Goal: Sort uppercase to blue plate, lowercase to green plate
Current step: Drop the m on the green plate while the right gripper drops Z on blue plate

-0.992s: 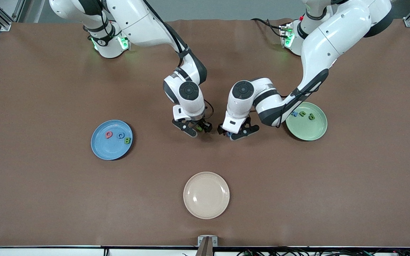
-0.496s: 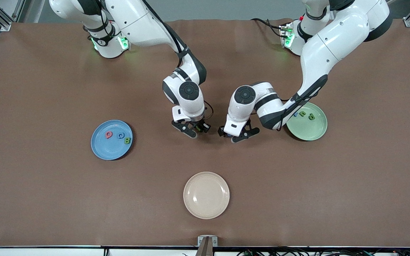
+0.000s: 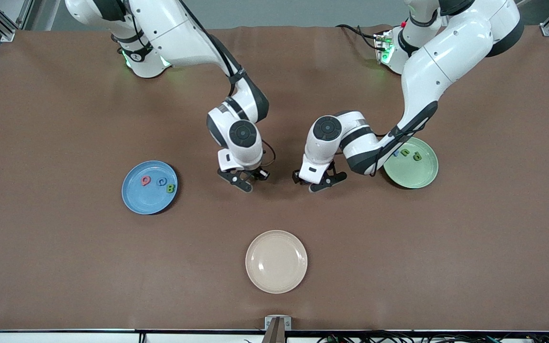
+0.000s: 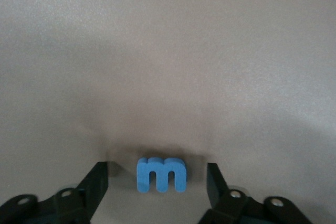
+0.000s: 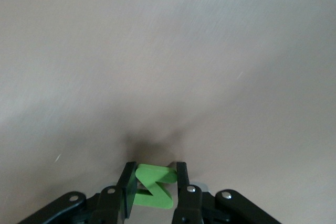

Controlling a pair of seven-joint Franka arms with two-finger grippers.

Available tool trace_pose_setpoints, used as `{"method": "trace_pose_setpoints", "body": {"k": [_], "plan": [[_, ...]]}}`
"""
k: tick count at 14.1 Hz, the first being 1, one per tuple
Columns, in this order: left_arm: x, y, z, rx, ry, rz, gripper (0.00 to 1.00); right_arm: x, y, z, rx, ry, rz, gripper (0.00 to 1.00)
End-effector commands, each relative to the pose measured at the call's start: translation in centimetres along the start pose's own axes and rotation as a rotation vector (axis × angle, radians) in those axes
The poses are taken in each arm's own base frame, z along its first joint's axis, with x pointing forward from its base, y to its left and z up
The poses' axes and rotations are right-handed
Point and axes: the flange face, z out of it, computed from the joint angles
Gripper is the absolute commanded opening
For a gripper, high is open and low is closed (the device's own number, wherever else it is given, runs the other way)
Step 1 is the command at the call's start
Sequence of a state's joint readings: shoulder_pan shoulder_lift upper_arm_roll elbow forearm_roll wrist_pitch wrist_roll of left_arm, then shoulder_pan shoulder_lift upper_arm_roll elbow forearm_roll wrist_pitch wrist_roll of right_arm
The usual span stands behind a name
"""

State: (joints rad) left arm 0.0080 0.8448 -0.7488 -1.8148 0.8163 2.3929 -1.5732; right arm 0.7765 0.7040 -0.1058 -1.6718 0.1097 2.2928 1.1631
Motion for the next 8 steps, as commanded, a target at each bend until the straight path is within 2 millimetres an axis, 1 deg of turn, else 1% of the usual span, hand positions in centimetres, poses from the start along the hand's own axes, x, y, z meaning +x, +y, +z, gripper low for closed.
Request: {"method": "trace_pose_setpoints", "body": {"k": [1, 2, 3, 5, 7, 8], "plan": [[-0.1, 0.8, 0.4, 0.000, 0.003, -0.006, 0.77, 3.6, 2.8, -3.3, -0.032, -0.031, -0.056, 0.01], [-0.1, 0.8, 0.4, 0.000, 0.003, -0.008, 0.75, 5.2, 3.7, -4.4, -0.036, -0.041, -0.075, 0.01], [-0.3, 0.8, 0.5, 0.001, 0.002, -0.005, 0.71, 6.7, 4.8, -5.1, -0.048, -0.056, -0.094, 0.01], [-0.1, 0.8, 0.4, 0.000, 0.003, -0.006, 0.58, 10.5, 7.5, -6.8, -0.055, -0.083, -0.139, 0.01], [-0.1, 0.8, 0.4, -0.001, 0.004, -0.008, 0.46, 13.3, 9.9, -7.7, -0.065, -0.109, -0.172, 0.01], [-0.1, 0.8, 0.4, -0.001, 0.004, -0.008, 0.40, 14.9, 11.2, -7.7, -0.067, -0.120, -0.176, 0.02]]}}
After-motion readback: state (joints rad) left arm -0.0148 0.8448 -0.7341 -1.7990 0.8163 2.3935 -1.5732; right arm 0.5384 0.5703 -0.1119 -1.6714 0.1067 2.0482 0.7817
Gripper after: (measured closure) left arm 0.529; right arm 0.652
